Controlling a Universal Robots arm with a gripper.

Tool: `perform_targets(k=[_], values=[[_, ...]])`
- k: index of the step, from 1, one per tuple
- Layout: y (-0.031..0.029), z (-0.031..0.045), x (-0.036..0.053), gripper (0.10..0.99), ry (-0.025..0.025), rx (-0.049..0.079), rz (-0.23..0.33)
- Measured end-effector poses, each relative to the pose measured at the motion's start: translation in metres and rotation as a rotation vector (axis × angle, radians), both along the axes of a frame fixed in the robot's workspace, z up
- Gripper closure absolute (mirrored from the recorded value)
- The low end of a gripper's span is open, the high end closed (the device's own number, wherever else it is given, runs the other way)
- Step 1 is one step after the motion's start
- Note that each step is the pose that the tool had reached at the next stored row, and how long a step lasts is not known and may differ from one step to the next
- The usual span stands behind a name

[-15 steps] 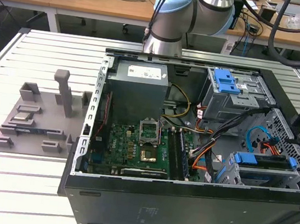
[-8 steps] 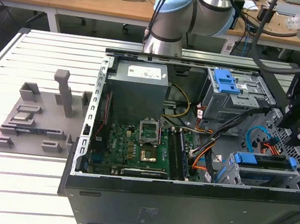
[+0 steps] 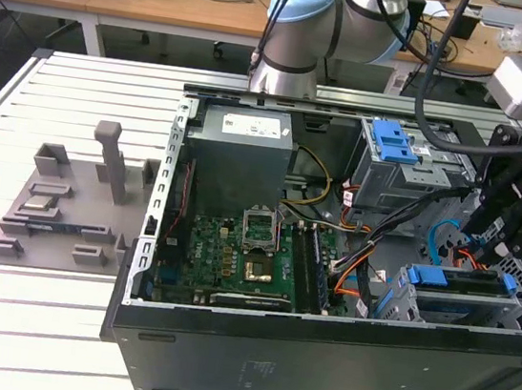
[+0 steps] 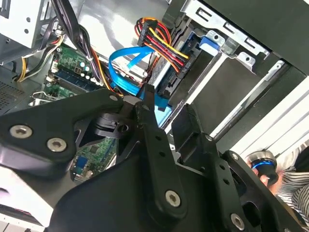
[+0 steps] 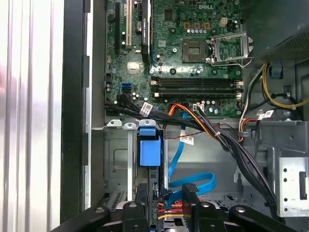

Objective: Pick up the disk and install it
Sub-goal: 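Insert the second disk wire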

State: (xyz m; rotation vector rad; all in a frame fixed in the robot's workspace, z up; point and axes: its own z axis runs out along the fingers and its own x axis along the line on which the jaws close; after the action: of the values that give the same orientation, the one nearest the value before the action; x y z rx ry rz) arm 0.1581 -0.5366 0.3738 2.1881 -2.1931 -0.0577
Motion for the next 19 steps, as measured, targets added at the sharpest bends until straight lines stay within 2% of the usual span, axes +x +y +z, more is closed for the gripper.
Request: perform_targets(k=[4, 6, 7, 9, 19], values=[[0.0, -0.0001, 0.0, 0.678, 0.0, 0.0, 0.0], [0.0, -0.0001, 0.0, 0.808, 0.0, 0.0, 0.0], [0.0, -0.0002, 0.0, 0.808, 0.0, 0.0, 0.0], [0.0, -0.0002, 0.0, 0.925, 0.0, 0.0, 0.0], [0.0, -0.0005, 0.0, 0.925, 0.0, 0.0, 0.0]])
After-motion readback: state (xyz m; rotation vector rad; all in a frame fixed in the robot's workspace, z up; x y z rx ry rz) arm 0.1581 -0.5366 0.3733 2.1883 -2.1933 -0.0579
